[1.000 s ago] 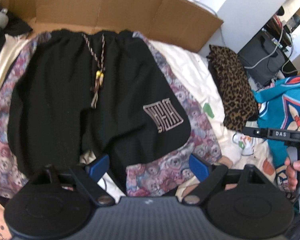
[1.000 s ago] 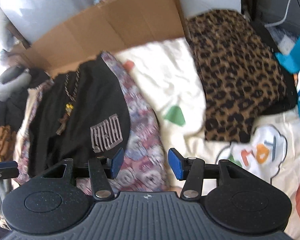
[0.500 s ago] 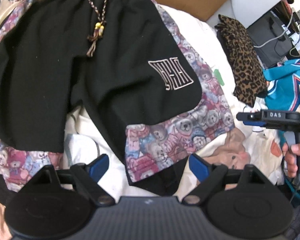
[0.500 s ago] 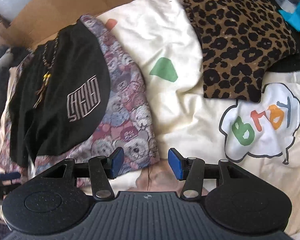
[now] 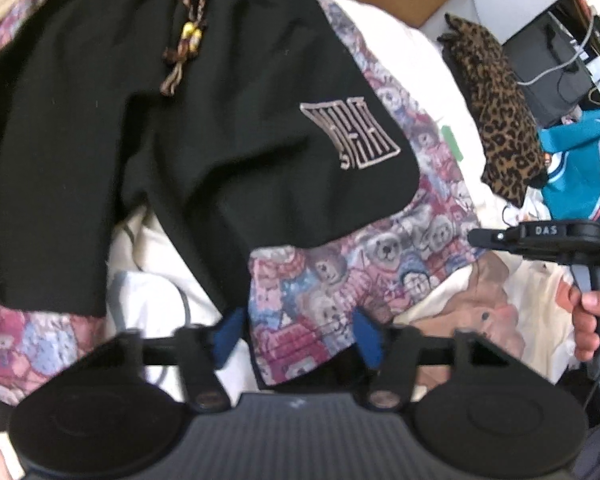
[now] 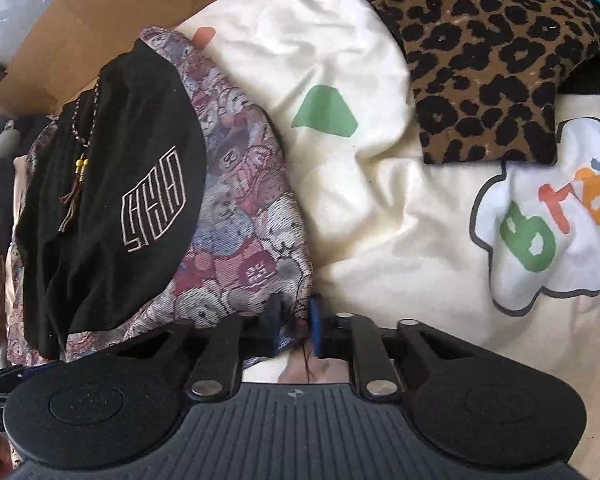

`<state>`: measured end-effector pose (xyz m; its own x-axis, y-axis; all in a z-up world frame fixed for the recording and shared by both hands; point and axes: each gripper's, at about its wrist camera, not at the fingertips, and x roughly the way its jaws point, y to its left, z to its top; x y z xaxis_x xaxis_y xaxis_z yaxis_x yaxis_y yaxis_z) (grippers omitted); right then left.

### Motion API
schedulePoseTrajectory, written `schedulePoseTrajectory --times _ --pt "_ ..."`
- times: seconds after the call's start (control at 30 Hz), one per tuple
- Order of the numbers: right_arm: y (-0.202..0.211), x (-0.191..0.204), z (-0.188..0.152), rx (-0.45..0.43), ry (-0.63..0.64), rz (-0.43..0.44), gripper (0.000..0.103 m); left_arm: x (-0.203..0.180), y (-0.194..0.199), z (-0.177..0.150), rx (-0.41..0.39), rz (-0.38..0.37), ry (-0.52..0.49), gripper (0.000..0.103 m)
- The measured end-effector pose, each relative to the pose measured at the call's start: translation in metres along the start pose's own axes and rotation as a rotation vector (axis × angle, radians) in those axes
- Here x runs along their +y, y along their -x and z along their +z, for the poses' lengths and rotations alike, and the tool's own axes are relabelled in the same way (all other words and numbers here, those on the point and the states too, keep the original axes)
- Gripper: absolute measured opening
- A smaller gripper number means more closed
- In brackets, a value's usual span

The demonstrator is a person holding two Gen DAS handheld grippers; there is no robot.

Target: Fold clothes

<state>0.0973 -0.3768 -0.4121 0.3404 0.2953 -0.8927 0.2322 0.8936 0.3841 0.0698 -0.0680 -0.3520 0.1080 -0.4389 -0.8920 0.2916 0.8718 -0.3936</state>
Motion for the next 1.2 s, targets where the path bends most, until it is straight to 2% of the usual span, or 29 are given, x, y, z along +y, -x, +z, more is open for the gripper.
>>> schedulePoseTrajectory --times 0.07,0.1,0.13,0.3,0.43,0.57,0.6,0.77,1.0,1.1,1.2 --pt "0.004 0.001 -0.001 -0.008 -0.015 0.014 0.002 0.002 -0.001 -0.001 0.005 -0.007 0.011 0.028" --pt "0.006 0.001 -0.001 -0.013 -0.022 0.025 0.002 0.003 -0.001 -0.002 0.003 -0.001 0.008 0.012" --pt "0.009 0.001 -0.002 -0.02 -0.028 0.036 0.002 0.004 0.0 -0.003 0.001 0.005 0.009 0.006" --pt "0.013 0.014 -0.003 -0.037 -0.013 0.095 0.002 0.016 0.017 -0.001 -0.036 0.038 0.069 0.004" --pt "0.006 0.025 -0.001 -0.015 -0.017 0.145 0.005 0.026 0.032 0.0 -0.077 0.07 0.132 0.003" --pt "0.002 0.025 0.0 -0.017 -0.04 0.153 0.006 0.027 0.033 -0.001 -0.087 0.096 0.124 0.003" --pt "0.002 0.024 0.001 -0.019 -0.047 0.15 0.007 0.026 0.032 -0.001 -0.09 0.106 0.121 0.003" --pt "-0.001 0.008 0.002 -0.031 -0.1 0.109 0.028 0.027 0.03 0.003 -0.107 0.129 0.136 0.003" --pt "-0.016 -0.003 0.002 -0.003 -0.107 0.085 0.032 0.031 0.029 0.005 -0.106 0.148 0.13 0.003" --pt "-0.023 -0.005 0.003 0.004 -0.124 0.083 0.039 0.035 0.032 0.006 -0.115 0.165 0.137 0.003" --pt "-0.028 -0.007 0.003 0.012 -0.151 0.101 0.04 0.038 0.033 0.009 -0.126 0.175 0.155 0.003"
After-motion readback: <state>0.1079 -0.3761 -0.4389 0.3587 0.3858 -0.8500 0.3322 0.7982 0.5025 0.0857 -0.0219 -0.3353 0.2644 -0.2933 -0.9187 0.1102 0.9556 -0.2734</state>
